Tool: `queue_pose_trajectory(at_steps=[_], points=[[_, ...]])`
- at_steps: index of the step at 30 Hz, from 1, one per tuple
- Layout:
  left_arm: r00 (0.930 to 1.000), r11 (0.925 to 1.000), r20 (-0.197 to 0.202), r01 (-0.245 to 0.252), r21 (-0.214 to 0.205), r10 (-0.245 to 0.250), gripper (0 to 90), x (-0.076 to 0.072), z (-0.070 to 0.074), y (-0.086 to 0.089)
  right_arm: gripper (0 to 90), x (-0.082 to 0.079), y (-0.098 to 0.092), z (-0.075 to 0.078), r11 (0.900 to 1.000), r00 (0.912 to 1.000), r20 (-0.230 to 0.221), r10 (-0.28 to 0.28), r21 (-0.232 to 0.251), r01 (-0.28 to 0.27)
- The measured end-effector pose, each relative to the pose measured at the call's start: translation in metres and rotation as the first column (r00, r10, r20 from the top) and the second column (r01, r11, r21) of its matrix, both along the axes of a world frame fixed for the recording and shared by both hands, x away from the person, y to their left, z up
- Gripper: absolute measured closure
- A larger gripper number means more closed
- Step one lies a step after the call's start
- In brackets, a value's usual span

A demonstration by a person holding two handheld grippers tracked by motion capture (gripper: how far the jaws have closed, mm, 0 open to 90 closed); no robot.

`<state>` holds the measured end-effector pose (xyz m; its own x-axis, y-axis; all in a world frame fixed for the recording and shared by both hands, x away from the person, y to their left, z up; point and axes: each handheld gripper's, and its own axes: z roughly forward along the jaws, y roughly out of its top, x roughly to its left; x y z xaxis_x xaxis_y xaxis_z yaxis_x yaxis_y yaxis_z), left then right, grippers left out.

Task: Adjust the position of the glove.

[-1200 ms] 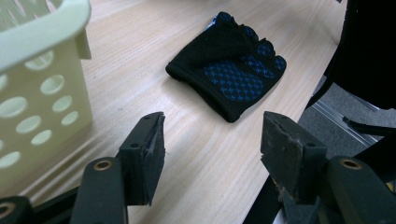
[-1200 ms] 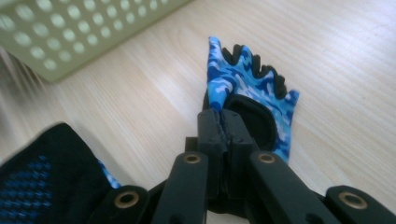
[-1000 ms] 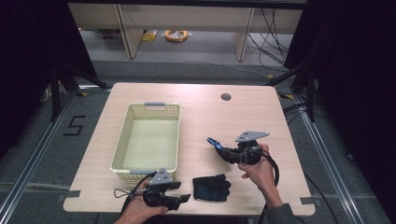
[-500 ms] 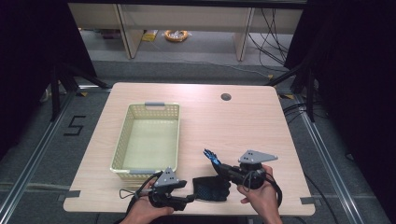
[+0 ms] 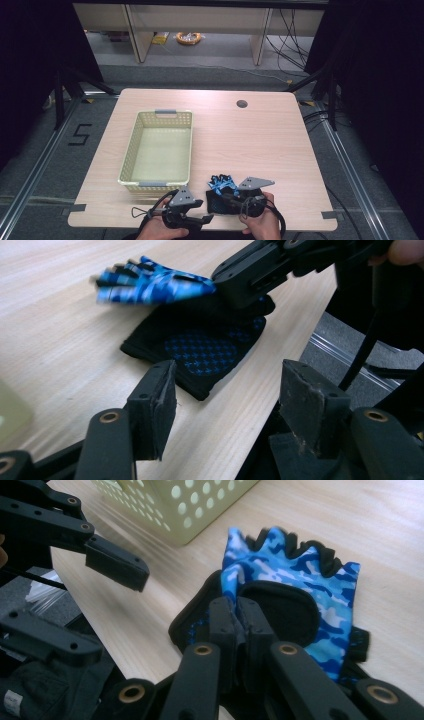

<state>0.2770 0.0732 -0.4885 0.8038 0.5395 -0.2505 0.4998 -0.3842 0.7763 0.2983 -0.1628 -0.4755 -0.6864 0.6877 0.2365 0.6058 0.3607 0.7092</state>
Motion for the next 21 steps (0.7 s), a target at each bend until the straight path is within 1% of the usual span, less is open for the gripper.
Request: queue_pose_trajectory(at_steps=[1, 2, 3, 4, 5, 6, 7, 8, 9, 10, 11, 12, 13, 14, 15, 16, 17, 18, 19, 20, 21], points=[[0.9999, 0.9999, 0.005, 0.011, 0.004, -0.011, 39.3, 0.0, -0.001, -0.001, 85.2, -0.001, 0.001, -0.001, 1.0, 1.0, -0.002, -0.007, -0.007, 0.007], [0.9999, 0.9999, 0.001, 0.015, 0.007, -0.015, 39.4, 0.0, -0.001, -0.001, 81.5, -0.002, 0.001, -0.001, 1.0, 0.9998, -0.019, -0.007, -0.004, 0.007], [0.9999, 0.9999, -0.008, 0.006, 0.014, -0.006, 39.4, 0.0, -0.003, -0.002, 80.1, -0.002, 0.001, -0.001, 0.9999, 0.9997, -0.021, -0.01, -0.004, 0.009], [1.0, 0.9999, -0.006, 0.008, 0.01, -0.008, 39.4, -0.001, -0.004, -0.003, 78.3, -0.001, 0.0, -0.003, 0.9999, 0.9999, -0.009, 0.007, 0.013, -0.007], [0.9999, 0.9999, -0.009, 0.009, 0.009, -0.009, 39.4, -0.001, -0.005, -0.004, 76.4, -0.002, 0.0, -0.001, 0.9998, 0.9998, -0.02, -0.003, 0.021, 0.004], [0.9998, 1.0, -0.021, 0.002, 0.001, -0.002, 39.4, -0.002, -0.006, -0.005, 74.4, -0.002, -0.001, 0.001, 0.9992, 0.9993, -0.037, 0.002, 0.039, -0.001], [0.9998, 0.9996, -0.006, 0.016, 0.022, -0.016, 39.4, -0.002, -0.006, -0.005, 72.2, -0.001, -0.002, 0.003, 0.999, 0.9998, -0.022, 0.0, 0.045, 0.001], [0.9998, 0.9993, -0.001, 0.022, 0.029, -0.022, 39.4, -0.001, -0.007, -0.005, 70.0, 0.002, -0.005, 0.007, 0.9981, 1.0, 0.002, 0.008, 0.061, -0.008], [0.9999, 1.0, -0.014, 0.005, 0.0, -0.005, 39.3, -0.002, -0.008, -0.008, 69.4, 0.004, -0.008, 0.011, 0.998, 0.9999, 0.016, 0.004, 0.063, -0.005], [0.9998, 1.0, -0.019, 0.004, 0.009, -0.003, 39.2, -0.002, -0.008, -0.008, 69.3, 0.005, -0.01, 0.016, 0.9986, 0.9998, 0.015, -0.015, 0.051, 0.015], [0.9999, 0.9996, 0.006, 0.014, 0.025, -0.014, 39.1, -0.001, -0.008, -0.009, 68.8, 0.011, -0.014, 0.018, 0.9993, 0.9981, 0.06, 0.007, 0.036, -0.009], [0.9999, 0.9999, -0.01, -0.006, 0.015, 0.006, 38.6, -0.003, -0.008, -0.011, 68.5, 0.018, -0.017, 0.022, 1.0, 0.9959, 0.09, 0.003, -0.008, -0.002], [1.0, 0.9995, 0.004, -0.006, 0.032, 0.006, 38.3, -0.003, -0.008, -0.013, 66.8, 0.023, -0.019, 0.022, 0.9996, 0.9951, 0.099, 0.001, -0.029, 0.002], [1.0, 0.9991, 0.008, 0.002, 0.042, -0.003, 37.7, -0.003, -0.008, -0.014, 65.6, 0.03, -0.02, 0.022, 0.9982, 0.9938, 0.111, 0.01, -0.059, -0.004], [0.9995, 0.9995, 0.018, -0.026, 0.02, 0.025, 37.1, -0.006, -0.009, -0.018, 65.4, 0.038, -0.021, 0.021, 0.9976, 0.9935, 0.112, 0.015, -0.07, -0.008], [0.9996, 0.9995, 0.019, -0.021, 0.026, 0.02, 36.2, -0.006, -0.008, -0.02, 64.8, 0.044, -0.021, 0.02, 0.998, 0.9955, 0.095, 0.009, -0.064, -0.003], [0.9991, 0.9993, 0.035, -0.026, 0.025, 0.025, 35.8, -0.007, -0.008, -0.023, 63.6, 0.052, -0.022, 0.017, 0.9976, 0.9956, 0.091, 0.023, -0.067, -0.017], [0.9992, 0.9992, 0.033, -0.023, 0.034, 0.021, 35.1, -0.007, -0.008, -0.024, 63.3, 0.059, -0.022, 0.014, 0.9966, 0.9961, 0.082, 0.033, -0.078, -0.027], [0.9985, 0.998, 0.047, -0.031, 0.055, 0.028, 33.9, -0.007, -0.008, -0.027, 62.3, 0.063, -0.021, 0.013, 0.9971, 0.9973, 0.07, 0.023, -0.074, -0.017], [0.9983, 0.9981, 0.052, -0.028, 0.055, 0.025, 33.0, -0.008, -0.008, -0.029, 60.6, 0.07, -0.02, 0.008, 0.9966, 0.9971, 0.071, 0.025, -0.08, -0.019], [0.9977, 0.9987, 0.056, -0.04, 0.033, 0.038, 32.6, -0.008, -0.008, -0.033, 59.6, 0.075, -0.018, 0.005, 0.9977, 0.9982, 0.056, 0.022, -0.066, -0.019]])
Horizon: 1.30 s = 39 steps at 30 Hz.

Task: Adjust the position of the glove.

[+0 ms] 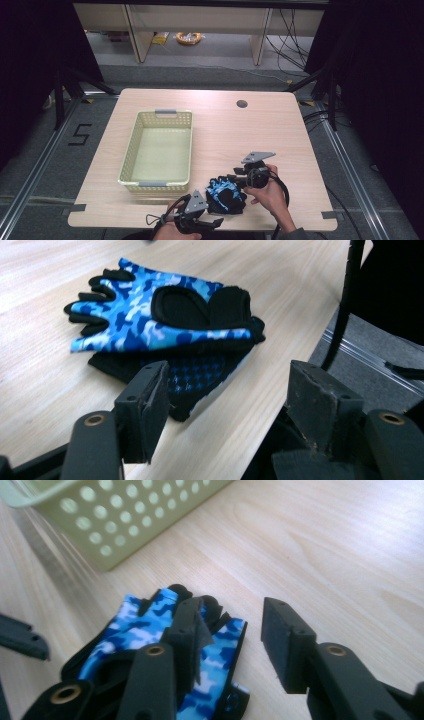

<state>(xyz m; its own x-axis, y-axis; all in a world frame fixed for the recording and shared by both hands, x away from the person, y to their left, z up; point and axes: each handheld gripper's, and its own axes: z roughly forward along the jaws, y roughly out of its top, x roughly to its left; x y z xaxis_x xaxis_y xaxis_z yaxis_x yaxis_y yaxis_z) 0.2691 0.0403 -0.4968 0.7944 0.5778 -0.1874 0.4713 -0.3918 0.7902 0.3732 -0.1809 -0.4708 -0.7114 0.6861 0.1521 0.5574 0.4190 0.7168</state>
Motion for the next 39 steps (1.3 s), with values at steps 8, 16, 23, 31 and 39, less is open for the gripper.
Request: queue_pose_trajectory(at_steps=[8, 16, 23, 31, 39], points=[[0.9996, 0.9988, -0.012, -0.024, 0.043, 0.025, 29.3, 0.004, -0.004, -0.012, 52.6, 0.023, 0.014, -0.014, 0.9977, 0.992, -0.124, 0.022, -0.061, -0.029], [0.9985, 0.9986, -0.024, -0.049, 0.021, 0.049, 29.7, 0.007, -0.007, -0.019, 71.9, 0.027, 0.017, -0.03, 0.9986, 0.9828, -0.184, -0.007, -0.052, -0.003], [0.9975, 0.9974, -0.026, -0.065, 0.03, 0.066, 29.9, 0.011, -0.009, -0.023, 88.8, 0.024, 0.012, -0.025, 0.9985, 0.9864, -0.162, -0.026, -0.052, 0.018], [0.9963, 0.9949, 0.013, -0.085, 0.055, 0.085, 34.8, 0.011, -0.011, -0.026, 89.0, 0.02, 0.008, -0.024, 0.9986, 0.9842, -0.169, -0.051, -0.02, 0.049], [0.9959, 0.9964, 0.034, -0.084, 0.009, 0.084, 59.3, 0.006, -0.014, -0.027, 89.0, 0.018, 0.01, -0.025, 0.9993, 0.9829, -0.18, -0.038, -0.015, 0.036]])
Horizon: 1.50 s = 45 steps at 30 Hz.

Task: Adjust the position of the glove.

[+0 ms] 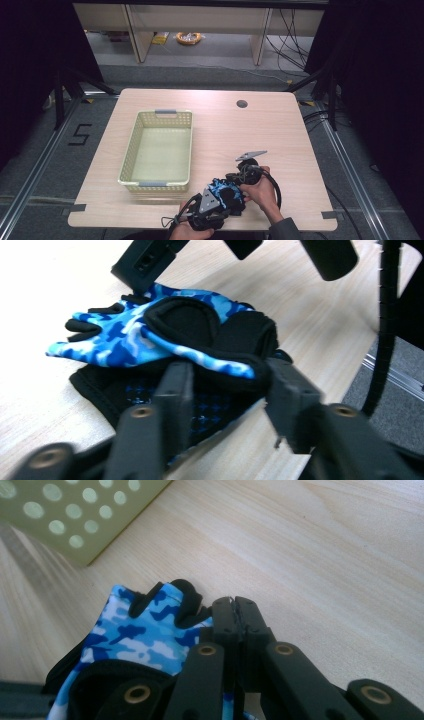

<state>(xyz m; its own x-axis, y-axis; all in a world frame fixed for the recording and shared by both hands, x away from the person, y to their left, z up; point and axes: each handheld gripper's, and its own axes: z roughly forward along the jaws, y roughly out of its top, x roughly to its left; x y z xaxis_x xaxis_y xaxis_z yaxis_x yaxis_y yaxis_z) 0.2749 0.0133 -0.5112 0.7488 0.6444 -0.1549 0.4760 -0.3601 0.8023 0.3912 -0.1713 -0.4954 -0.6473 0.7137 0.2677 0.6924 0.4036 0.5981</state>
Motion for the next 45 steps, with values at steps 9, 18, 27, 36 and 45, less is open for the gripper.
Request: queue_pose_trajectory(at_steps=[9, 18, 27, 36, 45], points=[[0.999, 0.9985, 0.022, 0.039, -0.038, -0.039, 78.2, 0.0, 0.013, 0.011, 89.2, -0.007, -0.009, 0.014, 0.9979, 0.9996, 0.029, 0.005, 0.065, -0.007], [0.9963, 0.9972, 0.043, 0.074, -0.002, -0.074, 79.4, 0.011, 0.03, 0.043, 89.2, -0.03, -0.022, 0.038, 0.986, 0.9967, 0.073, -0.035, 0.165, 0.022], [0.9919, 0.9929, 0.055, 0.112, 0.039, -0.114, 80.6, 0.027, 0.031, 0.06, 89.3, -0.065, -0.031, 0.044, 0.9766, 0.9916, 0.11, -0.068, 0.21, 0.044], [0.9944, 0.9952, 0.041, 0.097, 0.017, -0.097, 81.8, 0.036, 0.027, 0.055, 89.3, -0.095, -0.03, 0.039, 0.9773, 0.9885, 0.14, -0.057, 0.21, 0.026], [0.996, 0.9961, 0.033, 0.082, 0.032, -0.083, 82.6, 0.044, 0.032, 0.051, 89.2, -0.113, -0.02, 0.029, 0.9698, 0.9882, 0.114, -0.103, 0.233, 0.074]])
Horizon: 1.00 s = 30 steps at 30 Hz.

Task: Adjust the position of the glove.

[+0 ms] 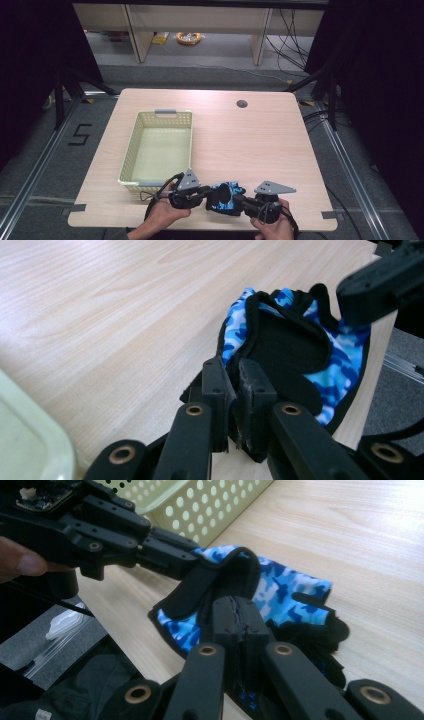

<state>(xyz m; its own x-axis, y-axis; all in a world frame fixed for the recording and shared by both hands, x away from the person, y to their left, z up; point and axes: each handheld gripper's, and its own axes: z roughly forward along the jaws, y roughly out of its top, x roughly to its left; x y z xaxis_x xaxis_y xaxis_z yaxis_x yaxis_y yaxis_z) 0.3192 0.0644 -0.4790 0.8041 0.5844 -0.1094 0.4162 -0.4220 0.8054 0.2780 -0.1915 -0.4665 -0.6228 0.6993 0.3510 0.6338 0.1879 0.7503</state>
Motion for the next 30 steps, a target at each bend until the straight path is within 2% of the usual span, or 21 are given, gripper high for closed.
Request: queue_pose_trajectory(at_steps=[1, 2, 3, 4, 6, 7, 8, 9, 12, 13, 14, 16, 17, 19, 20, 21, 22, 24, 27, 28, 30], points=[[1.0, 1.0, 0.007, 0.0, -0.009, 0.0, 82.7, 0.001, 0.0, 0.0, 89.2, 0.001, 0.0, -0.001, 0.9998, 0.9993, 0.032, 0.018, -0.014, -0.017], [0.9999, 1.0, 0.014, 0.001, -0.005, -0.001, 82.7, 0.002, -0.001, 0.001, 89.3, -0.002, 0.003, 0.0, 0.9998, 0.9998, -0.016, 0.007, -0.016, -0.007], [0.9999, 0.9999, 0.002, -0.012, -0.006, 0.012, 82.7, 0.002, -0.002, 0.001, 89.2, -0.002, 0.005, -0.002, 1.0, 1.0, 0.006, 0.005, -0.009, -0.005], [0.9999, 0.9999, 0.013, -0.011, 0.003, 0.01, 82.7, 0.003, -0.003, 0.002, 89.2, -0.003, 0.007, -0.003, 0.9999, 0.9999, -0.01, 0.013, -0.01, -0.013], [0.9996, 0.9997, 0.01, -0.025, 0.003, 0.025, 82.7, 0.004, -0.004, 0.001, 89.1, -0.001, 0.008, -0.007, 0.9986, 0.9993, 0.013, 0.034, -0.041, -0.034], [0.9999, 0.9999, 0.01, -0.01, 0.014, 0.01, 82.6, 0.005, -0.004, 0.001, 89.1, 0.0, 0.009, -0.01, 0.9981, 0.9992, 0.009, 0.04, -0.047, -0.039], [0.9995, 0.9994, 0.02, -0.025, 0.024, 0.025, 82.6, 0.005, -0.006, 0.0, 89.1, 0.0, 0.009, -0.011, 0.9985, 0.9994, 0.01, 0.034, -0.043, -0.033], [0.9997, 0.9997, 0.016, -0.02, 0.015, 0.02, 82.5, 0.004, -0.007, -0.002, 89.0, 0.0, 0.009, -0.013, 0.9979, 0.9992, -0.012, 0.038, -0.053, -0.038], [0.9996, 0.999, 0.026, -0.01, 0.042, 0.009, 82.2, 0.003, -0.011, -0.004, 88.7, 0.001, 0.005, -0.017, 0.9974, 0.9995, -0.01, 0.03, -0.066, -0.031], [0.9995, 0.9982, 0.029, -0.014, 0.058, 0.012, 82.0, 0.004, -0.013, -0.003, 88.4, 0.002, 0.004, -0.019, 0.9975, 0.9995, -0.021, 0.023, -0.067, -0.024], [0.9997, 0.9985, 0.011, -0.024, 0.049, 0.024, 81.9, 0.003, -0.015, -0.004, 88.4, 0.002, 0.003, -0.021, 0.9979, 0.9991, -0.038, 0.02, -0.06, -0.022], [0.9996, 0.9974, 0.016, -0.025, 0.068, 0.024, 81.9, 0.004, -0.018, -0.003, 88.0, 0.002, 0.002, -0.023, 0.9968, 0.9983, -0.056, 0.017, -0.077, -0.022], [0.9995, 0.9975, 0.003, -0.031, 0.063, 0.031, 81.8, 0.004, -0.02, -0.003, 87.8, 0.002, 0.002, -0.024, 0.997, 0.9986, -0.048, 0.023, -0.073, -0.027], [0.9994, 0.9967, 0.009, -0.035, 0.073, 0.035, 81.5, 0.007, -0.021, -0.001, 87.3, 0.001, 0.001, -0.025, 0.9936, 0.9986, -0.049, 0.02, -0.11, -0.025], [0.9994, 0.9964, 0.002, -0.036, 0.077, 0.036, 81.0, 0.007, -0.021, 0.0, 87.3, 0.001, 0.002, -0.027, 0.9942, 0.9989, -0.042, 0.019, -0.105, -0.023], [0.9994, 0.9973, -0.001, -0.036, 0.064, 0.036, 80.7, 0.007, -0.021, 0.0, 86.7, -0.002, 0.003, -0.026, 0.9942, 0.9969, -0.078, 0.007, -0.106, -0.016], [0.9993, 0.9973, 0.001, -0.038, 0.064, 0.038, 80.0, 0.007, -0.021, 0.0, 85.8, 0.0, 0.003, -0.028, 0.9914, 0.9986, -0.047, 0.025, -0.127, -0.031], [0.9991, 0.9965, 0.003, -0.042, 0.072, 0.042, 78.3, 0.007, -0.022, 0.0, 83.7, -0.001, 0.004, -0.029, 0.988, 0.998, -0.048, 0.042, -0.147, -0.048], [0.9988, 0.9976, -0.018, -0.045, 0.053, 0.046, 75.9, 0.005, -0.021, 0.0, 78.6, -0.004, 0.006, -0.029, 0.9823, 0.9973, -0.059, 0.043, -0.18, -0.053], [0.9994, 0.9976, -0.004, -0.033, 0.062, 0.033, 75.0, 0.004, -0.021, 0.001, 76.5, -0.005, 0.006, -0.029, 0.9819, 0.9971, -0.061, 0.046, -0.181, -0.056], [0.9991, 0.9982, -0.009, -0.042, 0.044, 0.042, 72.5, 0.002, -0.021, 0.0, 71.1, -0.007, 0.007, -0.026, 0.9777, 0.9966, -0.057, 0.06, -0.198, -0.07]])
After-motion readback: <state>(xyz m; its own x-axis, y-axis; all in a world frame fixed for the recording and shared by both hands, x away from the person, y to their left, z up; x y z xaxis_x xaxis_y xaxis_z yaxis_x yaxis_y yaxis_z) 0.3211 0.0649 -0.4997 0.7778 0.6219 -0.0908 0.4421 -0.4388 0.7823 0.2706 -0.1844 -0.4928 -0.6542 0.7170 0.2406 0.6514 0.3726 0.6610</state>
